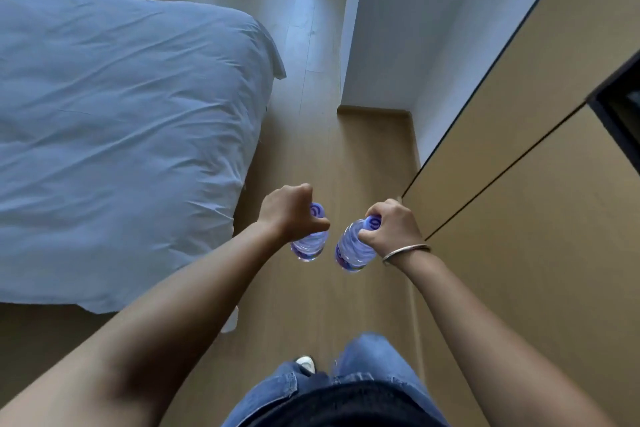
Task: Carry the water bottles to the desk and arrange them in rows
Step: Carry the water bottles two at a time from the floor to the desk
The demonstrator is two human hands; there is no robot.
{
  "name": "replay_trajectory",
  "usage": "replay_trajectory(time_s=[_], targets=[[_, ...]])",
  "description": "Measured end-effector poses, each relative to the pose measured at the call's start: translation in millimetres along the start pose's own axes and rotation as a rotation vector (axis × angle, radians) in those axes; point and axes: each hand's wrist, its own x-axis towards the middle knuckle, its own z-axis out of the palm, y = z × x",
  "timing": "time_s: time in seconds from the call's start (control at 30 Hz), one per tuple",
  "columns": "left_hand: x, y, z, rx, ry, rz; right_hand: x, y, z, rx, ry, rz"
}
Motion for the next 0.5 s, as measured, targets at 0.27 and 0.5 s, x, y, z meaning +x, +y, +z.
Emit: replay_trajectory(time_s=[0.27, 0.5], targets=[[102, -28, -4, 0.055, -0.031, 0.048, 125, -17, -7, 0.003, -0.025, 0.009], [232, -41, -16, 0.063, -0.016, -0.016, 265, -23, -21, 0.001, -0.096, -0.053]])
